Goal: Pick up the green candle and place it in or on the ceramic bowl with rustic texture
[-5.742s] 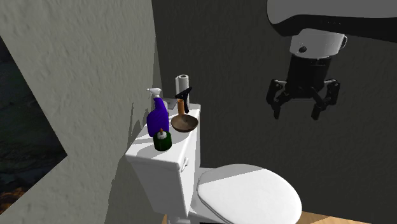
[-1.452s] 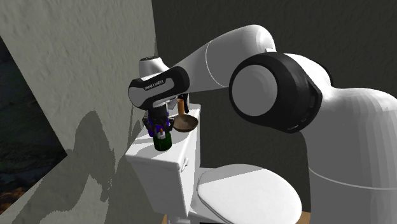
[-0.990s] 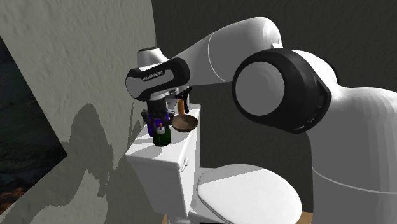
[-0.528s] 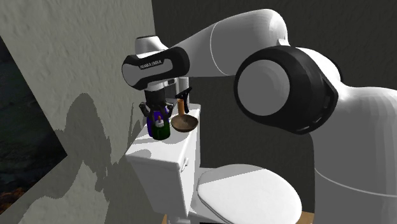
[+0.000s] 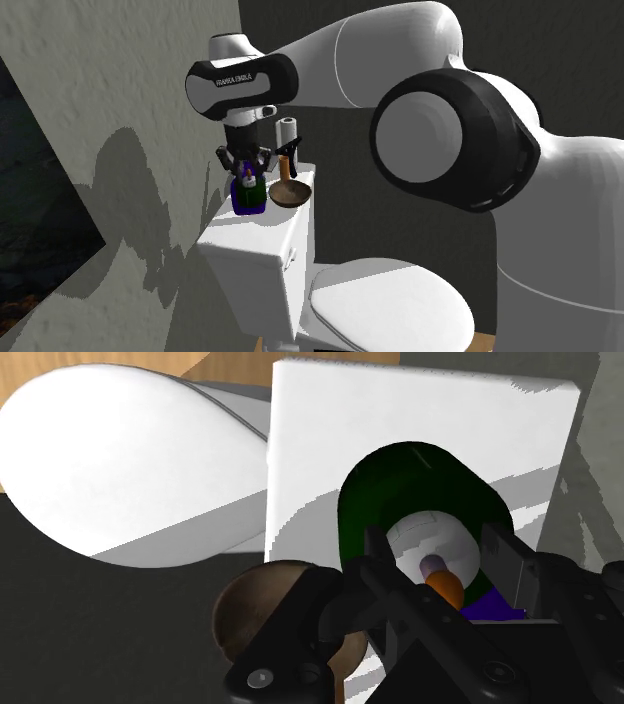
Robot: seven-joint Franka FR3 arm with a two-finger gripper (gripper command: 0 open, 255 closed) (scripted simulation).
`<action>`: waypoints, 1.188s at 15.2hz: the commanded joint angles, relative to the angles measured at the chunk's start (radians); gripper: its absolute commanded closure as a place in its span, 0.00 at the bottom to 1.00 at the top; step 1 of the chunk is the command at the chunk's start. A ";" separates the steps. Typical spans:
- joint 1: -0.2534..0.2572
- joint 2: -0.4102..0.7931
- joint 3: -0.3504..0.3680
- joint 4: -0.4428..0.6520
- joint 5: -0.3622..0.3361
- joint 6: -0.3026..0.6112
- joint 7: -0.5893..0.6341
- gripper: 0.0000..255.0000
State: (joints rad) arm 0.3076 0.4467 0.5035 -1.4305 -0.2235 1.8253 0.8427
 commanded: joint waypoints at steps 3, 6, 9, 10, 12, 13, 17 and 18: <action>-0.004 0.012 -0.005 0.057 -0.001 -0.044 -0.020 1.00; -0.023 0.062 -0.024 0.153 -0.013 -0.089 -0.075 1.00; -0.034 0.127 -0.043 0.275 -0.027 -0.144 -0.130 1.00; -0.035 0.153 -0.050 0.324 -0.033 -0.167 -0.148 1.00; -0.032 0.214 -0.065 0.441 -0.046 -0.219 -0.187 1.00; -0.027 0.252 -0.073 0.513 -0.054 -0.250 -0.207 1.00; -0.033 0.294 -0.083 0.553 -0.061 -0.247 -0.231 1.00; -0.039 0.288 -0.082 0.527 -0.060 -0.229 -0.229 1.00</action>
State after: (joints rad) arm 0.2753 0.7415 0.4205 -0.8792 -0.2849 1.5791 0.6131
